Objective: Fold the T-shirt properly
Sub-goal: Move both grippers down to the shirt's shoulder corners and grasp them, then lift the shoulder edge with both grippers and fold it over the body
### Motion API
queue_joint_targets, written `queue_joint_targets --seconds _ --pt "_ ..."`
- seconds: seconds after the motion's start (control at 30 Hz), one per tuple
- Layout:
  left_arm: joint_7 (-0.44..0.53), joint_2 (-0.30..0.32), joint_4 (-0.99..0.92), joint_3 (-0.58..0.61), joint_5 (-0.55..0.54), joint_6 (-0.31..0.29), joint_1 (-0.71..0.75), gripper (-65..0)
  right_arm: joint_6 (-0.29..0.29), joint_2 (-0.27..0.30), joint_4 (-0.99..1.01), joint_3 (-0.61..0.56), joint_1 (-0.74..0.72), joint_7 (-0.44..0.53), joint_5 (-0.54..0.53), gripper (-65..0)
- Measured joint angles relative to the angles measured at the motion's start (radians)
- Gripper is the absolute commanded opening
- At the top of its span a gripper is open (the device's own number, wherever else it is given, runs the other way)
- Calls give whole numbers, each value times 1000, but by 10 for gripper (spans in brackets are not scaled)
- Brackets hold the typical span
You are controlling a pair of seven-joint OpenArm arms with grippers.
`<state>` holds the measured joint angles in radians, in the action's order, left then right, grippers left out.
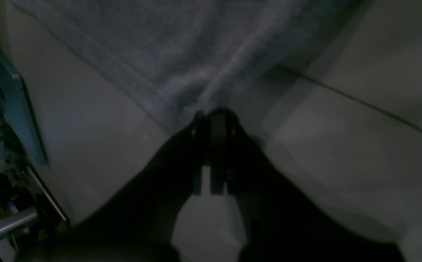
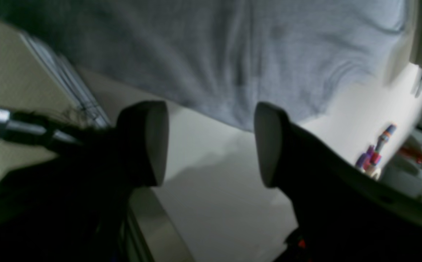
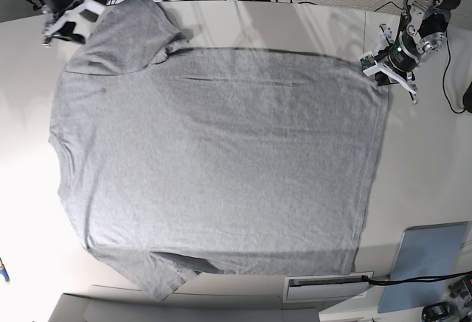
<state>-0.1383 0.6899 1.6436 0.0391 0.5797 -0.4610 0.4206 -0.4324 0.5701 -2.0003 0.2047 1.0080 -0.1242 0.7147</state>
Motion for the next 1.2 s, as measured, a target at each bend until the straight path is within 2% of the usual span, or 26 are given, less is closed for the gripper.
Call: queue_joint_targets --seconds 0.23,0.53,0.67,0.87,0.97,1.1,1.2 --pt "1 0 0 0 0 0 0 -650 6 -3 49 -169 -121 -136 66 -285" --pt "0 0 0 0 0 0 0 -650 29 -2 109 -222 -200 -116 69 -285" --pt "0 0 0 0 0 0 0 -650 35 -1 124 -224 -224 -116 27 -286" --pt "0 0 0 0 0 0 0 -650 -2 0 127 -223 -252 -111 2 -287" --pt "0 0 0 0 0 0 0 -650 -11 1 137 -223 -272 -111 -66 -347" --pt "1 0 0 0 0 0 0 -650 -49 0 161 -223 -301 -101 -85 -416" --pt "0 0 0 0 0 0 0 -650 -62 0 163 -224 -305 -108 -96 -514"
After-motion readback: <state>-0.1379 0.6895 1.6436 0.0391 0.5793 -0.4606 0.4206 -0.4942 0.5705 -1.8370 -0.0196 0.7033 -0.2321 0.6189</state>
